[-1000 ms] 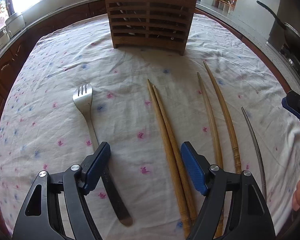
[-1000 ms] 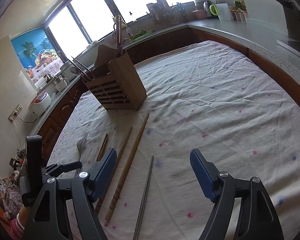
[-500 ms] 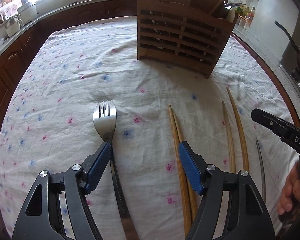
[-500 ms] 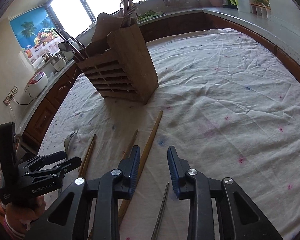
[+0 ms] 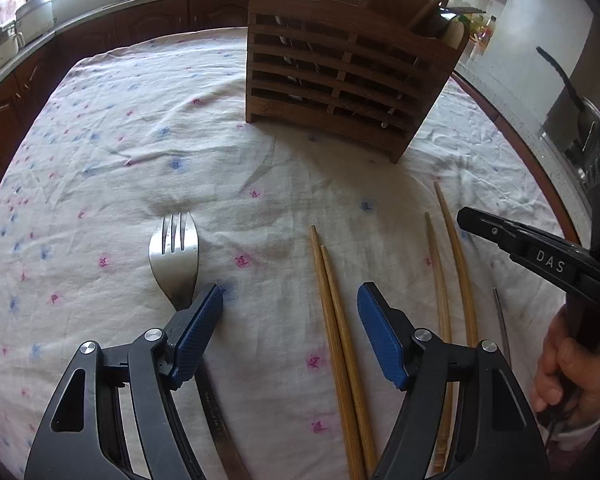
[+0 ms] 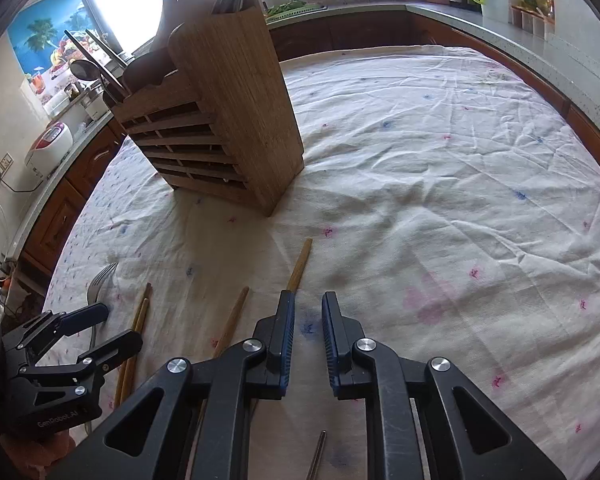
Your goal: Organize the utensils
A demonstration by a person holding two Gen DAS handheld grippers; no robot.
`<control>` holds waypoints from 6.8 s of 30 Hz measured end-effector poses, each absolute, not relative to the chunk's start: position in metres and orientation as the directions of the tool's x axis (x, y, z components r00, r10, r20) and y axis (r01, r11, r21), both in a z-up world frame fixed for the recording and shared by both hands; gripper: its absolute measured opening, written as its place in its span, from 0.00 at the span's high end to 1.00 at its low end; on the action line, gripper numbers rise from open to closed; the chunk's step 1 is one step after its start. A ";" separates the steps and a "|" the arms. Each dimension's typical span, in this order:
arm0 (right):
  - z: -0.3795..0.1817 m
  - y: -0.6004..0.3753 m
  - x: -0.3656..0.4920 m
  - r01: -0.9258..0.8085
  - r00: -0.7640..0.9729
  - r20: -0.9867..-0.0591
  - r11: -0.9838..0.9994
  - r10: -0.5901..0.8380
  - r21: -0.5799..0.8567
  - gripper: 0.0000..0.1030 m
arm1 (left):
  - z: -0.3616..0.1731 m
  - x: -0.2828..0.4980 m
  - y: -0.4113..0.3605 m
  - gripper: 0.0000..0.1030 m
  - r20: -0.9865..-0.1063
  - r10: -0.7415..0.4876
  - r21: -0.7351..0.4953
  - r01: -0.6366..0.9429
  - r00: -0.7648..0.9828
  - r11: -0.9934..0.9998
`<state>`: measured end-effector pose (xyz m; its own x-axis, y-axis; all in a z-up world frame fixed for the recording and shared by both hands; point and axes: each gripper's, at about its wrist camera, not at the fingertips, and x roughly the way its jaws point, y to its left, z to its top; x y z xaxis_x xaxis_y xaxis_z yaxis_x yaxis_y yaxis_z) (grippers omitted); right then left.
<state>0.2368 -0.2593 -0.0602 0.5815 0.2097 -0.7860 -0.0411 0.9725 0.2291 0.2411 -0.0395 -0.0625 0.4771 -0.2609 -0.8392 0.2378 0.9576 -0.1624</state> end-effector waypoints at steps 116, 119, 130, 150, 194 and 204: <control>0.153 -0.246 0.274 -0.178 0.934 -0.272 0.962 0.230 0.205 0.95 | 0.170 0.318 -0.002 0.96 -0.232 -0.318 -0.281 0.249 0.919 0.927; 0.136 -0.248 0.279 -0.169 0.927 -0.293 0.959 0.233 0.227 0.95 | 0.151 0.322 -0.007 0.96 -0.251 -0.305 -0.277 0.234 0.919 0.932; 0.100 -0.252 0.292 -0.157 0.894 -0.368 0.949 0.254 0.274 0.94 | 0.102 0.334 -0.018 0.96 -0.354 -0.305 -0.254 0.223 0.884 0.941; 0.094 -0.259 0.295 -0.140 0.879 -0.401 0.944 0.257 0.298 0.94 | 0.094 0.337 -0.025 0.95 -0.410 -0.286 -0.232 0.205 0.866 0.951; 0.066 -0.257 0.163 -0.188 0.880 -0.364 0.927 0.306 0.323 0.01 | 0.061 0.175 0.016 0.04 -0.457 -0.164 -0.197 0.081 0.874 0.977; 0.063 -0.251 0.110 -0.182 0.899 -0.347 0.948 0.267 0.260 0.01 | 0.076 0.114 0.027 0.01 -0.371 -0.098 -0.172 0.035 0.923 0.984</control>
<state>0.1095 -0.2506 0.0626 0.8990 0.2671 -0.3470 -0.1815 0.9485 0.2597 0.1140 0.0270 0.0763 0.9234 -0.0980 -0.3710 0.0355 0.9845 -0.1718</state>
